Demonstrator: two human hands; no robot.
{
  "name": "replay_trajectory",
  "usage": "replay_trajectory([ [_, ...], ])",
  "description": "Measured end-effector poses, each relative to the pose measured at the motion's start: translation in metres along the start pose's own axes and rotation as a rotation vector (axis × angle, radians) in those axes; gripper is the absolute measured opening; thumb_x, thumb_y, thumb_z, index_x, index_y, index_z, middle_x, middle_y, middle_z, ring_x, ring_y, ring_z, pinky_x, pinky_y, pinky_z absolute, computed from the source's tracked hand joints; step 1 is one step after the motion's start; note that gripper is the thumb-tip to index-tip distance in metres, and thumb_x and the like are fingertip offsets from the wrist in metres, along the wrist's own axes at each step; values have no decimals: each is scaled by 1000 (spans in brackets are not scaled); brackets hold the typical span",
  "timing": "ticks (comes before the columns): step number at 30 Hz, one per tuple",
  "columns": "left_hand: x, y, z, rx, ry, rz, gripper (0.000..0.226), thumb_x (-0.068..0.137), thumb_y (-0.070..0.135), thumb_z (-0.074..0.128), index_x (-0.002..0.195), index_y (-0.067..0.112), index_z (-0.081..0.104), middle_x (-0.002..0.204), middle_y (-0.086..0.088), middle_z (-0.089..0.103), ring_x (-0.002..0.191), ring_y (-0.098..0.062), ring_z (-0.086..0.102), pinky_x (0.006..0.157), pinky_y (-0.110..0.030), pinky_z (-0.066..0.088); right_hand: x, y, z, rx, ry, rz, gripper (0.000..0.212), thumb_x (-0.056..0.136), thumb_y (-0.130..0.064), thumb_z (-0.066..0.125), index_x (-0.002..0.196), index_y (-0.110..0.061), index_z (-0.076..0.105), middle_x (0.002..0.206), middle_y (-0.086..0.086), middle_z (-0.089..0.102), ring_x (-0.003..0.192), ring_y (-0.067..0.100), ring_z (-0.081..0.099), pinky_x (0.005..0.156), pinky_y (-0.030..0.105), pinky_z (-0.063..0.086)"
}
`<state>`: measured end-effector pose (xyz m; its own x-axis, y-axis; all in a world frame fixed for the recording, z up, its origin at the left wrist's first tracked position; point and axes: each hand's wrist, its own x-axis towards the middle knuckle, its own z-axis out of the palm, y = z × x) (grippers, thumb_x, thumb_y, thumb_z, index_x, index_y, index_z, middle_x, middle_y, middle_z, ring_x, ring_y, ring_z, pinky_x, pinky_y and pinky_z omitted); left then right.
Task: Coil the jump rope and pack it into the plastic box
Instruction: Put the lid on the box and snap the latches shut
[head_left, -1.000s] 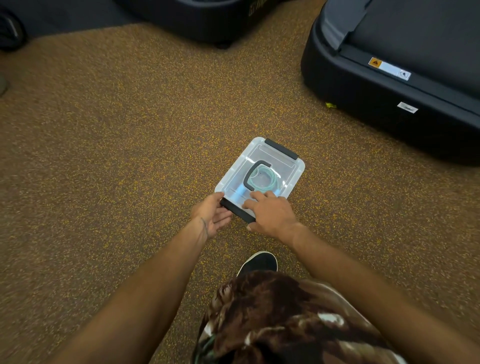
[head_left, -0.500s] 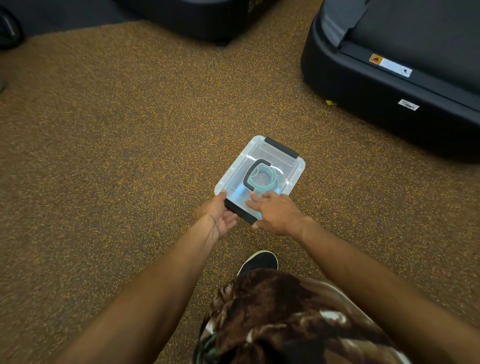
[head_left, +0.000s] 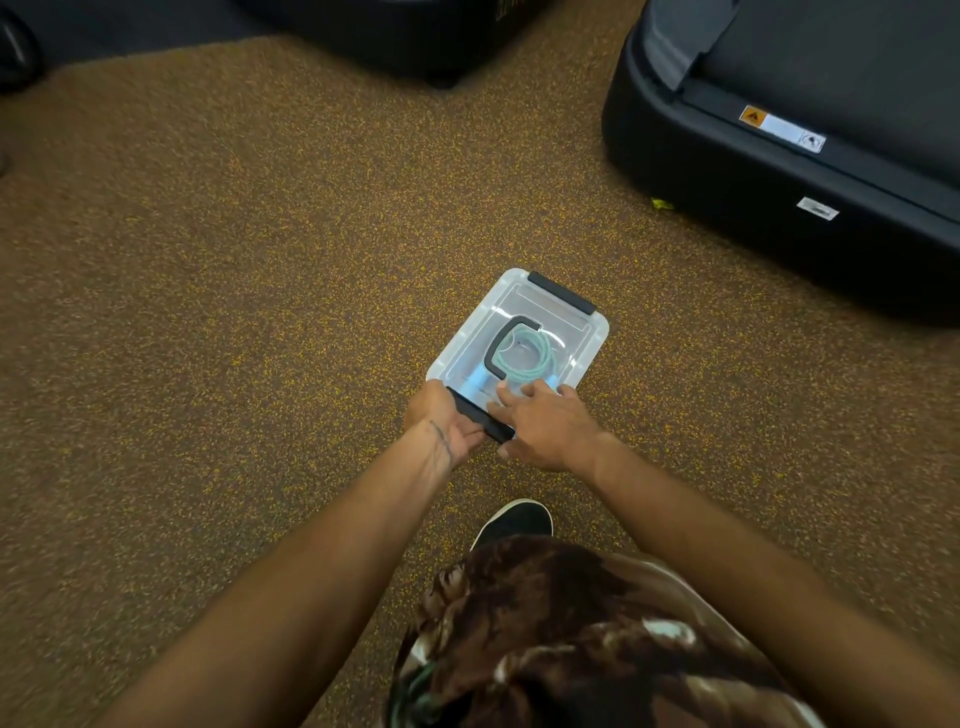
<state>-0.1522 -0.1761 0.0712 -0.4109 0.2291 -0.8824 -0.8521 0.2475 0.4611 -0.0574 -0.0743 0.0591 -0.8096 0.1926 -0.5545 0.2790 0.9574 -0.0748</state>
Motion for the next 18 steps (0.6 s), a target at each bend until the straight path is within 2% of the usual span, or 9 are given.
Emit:
replay_trajectory([
  [3, 11, -9, -8, 24, 25, 30, 50, 102, 36, 39, 124, -4, 61, 102, -23, 69, 88, -33, 67, 79, -40, 50, -2, 3, -5, 2, -3, -21, 65, 95, -50, 55, 153, -30, 32, 165, -4, 22, 146, 28, 28, 113, 57, 28],
  [6, 18, -15, -8, 106, 77, 89, 53, 100, 46, 42, 123, 3, 63, 106, -18, 71, 91, -30, 69, 71, -37, 53, -3, 8, -6, -8, -1, -32, 63, 97, -47, 55, 153, -31, 32, 165, -4, 22, 146, 28, 30, 114, 58, 27],
  [7, 16, -16, -7, 250, 145, 159, 54, 98, 50, 42, 120, 6, 64, 104, -14, 71, 89, -28, 69, 69, -38, 54, -3, 8, -6, -9, 6, -34, 63, 97, -46, 55, 153, -31, 32, 165, -4, 23, 145, 28, 30, 114, 59, 27],
  [9, 9, -17, -7, 744, 329, 360, 58, 98, 56, 38, 124, 9, 61, 107, -11, 69, 91, -27, 67, 75, -40, 53, -4, 7, -6, -14, 22, -40, 62, 97, -44, 56, 153, -31, 32, 164, -3, 25, 145, 29, 31, 113, 59, 27],
  [11, 3, -19, -7, 1136, 421, 639, 57, 101, 51, 37, 143, 13, 44, 129, -11, 61, 106, -29, 64, 84, -43, 52, -4, 6, -5, -12, 35, -44, 62, 96, -43, 57, 152, -30, 33, 164, -2, 26, 145, 29, 32, 113, 60, 28],
  [13, 6, -17, -7, 1333, 336, 949, 54, 103, 38, 40, 151, 15, 32, 147, -8, 50, 119, -28, 59, 90, -45, 53, -4, 7, -2, 8, 38, -42, 63, 96, -43, 58, 152, -32, 32, 163, -3, 27, 145, 29, 31, 113, 61, 27],
  [14, 11, -16, -6, 1429, 241, 1036, 52, 103, 32, 40, 152, 15, 31, 152, -7, 45, 126, -27, 54, 97, -45, 51, -4, 8, -2, 18, 39, -44, 63, 95, -43, 58, 152, -33, 32, 163, -3, 27, 145, 29, 32, 113, 61, 27],
  [16, 18, -12, -5, 1650, 67, 1092, 53, 102, 25, 40, 153, 17, 30, 157, -5, 38, 140, -25, 41, 112, -48, 38, -3, 9, -2, 32, 46, -52, 63, 94, -45, 58, 151, -36, 33, 163, -4, 28, 144, 28, 33, 113, 61, 27],
  [18, 22, -7, -4, 1806, -46, 1031, 58, 100, 26, 40, 155, 16, 25, 161, -7, 30, 148, -26, 27, 119, -53, 24, -4, 10, -3, 44, 41, -55, 62, 94, -46, 57, 150, -34, 34, 162, -5, 28, 143, 27, 34, 112, 60, 29],
])
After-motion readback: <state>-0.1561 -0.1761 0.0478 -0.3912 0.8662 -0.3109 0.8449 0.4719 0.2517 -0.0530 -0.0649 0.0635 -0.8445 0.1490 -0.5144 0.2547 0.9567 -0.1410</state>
